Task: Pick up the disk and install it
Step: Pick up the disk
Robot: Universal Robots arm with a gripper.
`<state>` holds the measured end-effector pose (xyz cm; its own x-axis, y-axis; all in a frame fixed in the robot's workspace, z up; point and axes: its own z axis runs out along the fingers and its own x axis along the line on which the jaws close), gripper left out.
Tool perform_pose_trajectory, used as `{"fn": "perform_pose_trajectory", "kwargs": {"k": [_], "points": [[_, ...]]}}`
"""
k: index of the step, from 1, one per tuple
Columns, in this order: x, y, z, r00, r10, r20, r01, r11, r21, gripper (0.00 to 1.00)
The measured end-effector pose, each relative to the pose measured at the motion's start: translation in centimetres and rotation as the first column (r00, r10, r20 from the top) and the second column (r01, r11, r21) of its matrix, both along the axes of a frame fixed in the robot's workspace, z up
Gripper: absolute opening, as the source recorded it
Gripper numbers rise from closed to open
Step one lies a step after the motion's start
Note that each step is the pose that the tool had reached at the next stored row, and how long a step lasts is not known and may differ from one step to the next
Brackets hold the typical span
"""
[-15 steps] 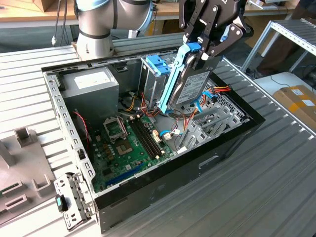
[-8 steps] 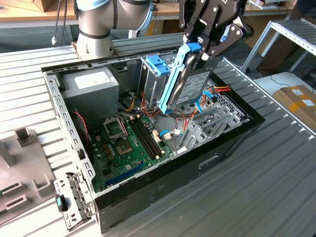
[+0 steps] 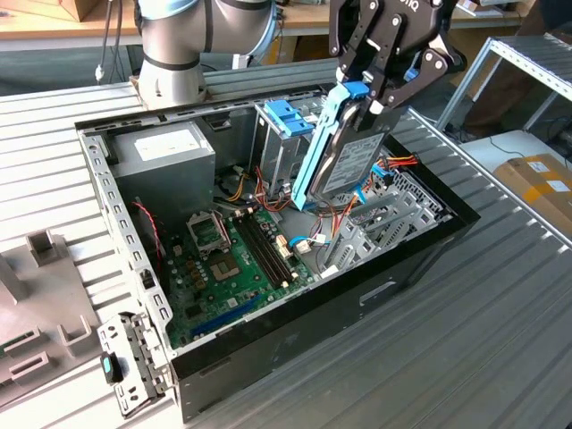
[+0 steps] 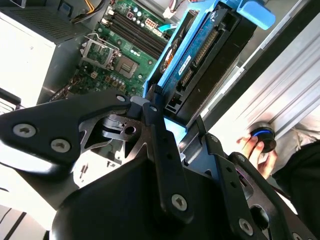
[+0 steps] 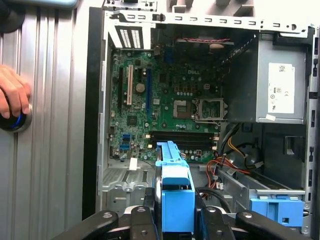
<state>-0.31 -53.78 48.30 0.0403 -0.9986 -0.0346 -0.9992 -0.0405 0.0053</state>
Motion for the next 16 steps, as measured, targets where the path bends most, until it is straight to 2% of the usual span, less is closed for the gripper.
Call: {"fn": "perform_pose_trajectory", "kwargs": {"k": [9,11,15,16], "points": [[0.01,-1.33,0.00,1.0000,0.000,0.0000,0.000,1.0000,0.0000,0.37],[0.01,-2.24,0.00,1.0000,0.000,0.0000,0.000,1.0000,0.0000,0.37],[0.03,-3.25,-0.01,1.0000,0.000,0.0000,0.000,1.0000,0.0000,0.37],[0.07,-3.65,-0.02,1.0000,0.000,0.0000,0.000,1.0000,0.0000,0.37]]}}
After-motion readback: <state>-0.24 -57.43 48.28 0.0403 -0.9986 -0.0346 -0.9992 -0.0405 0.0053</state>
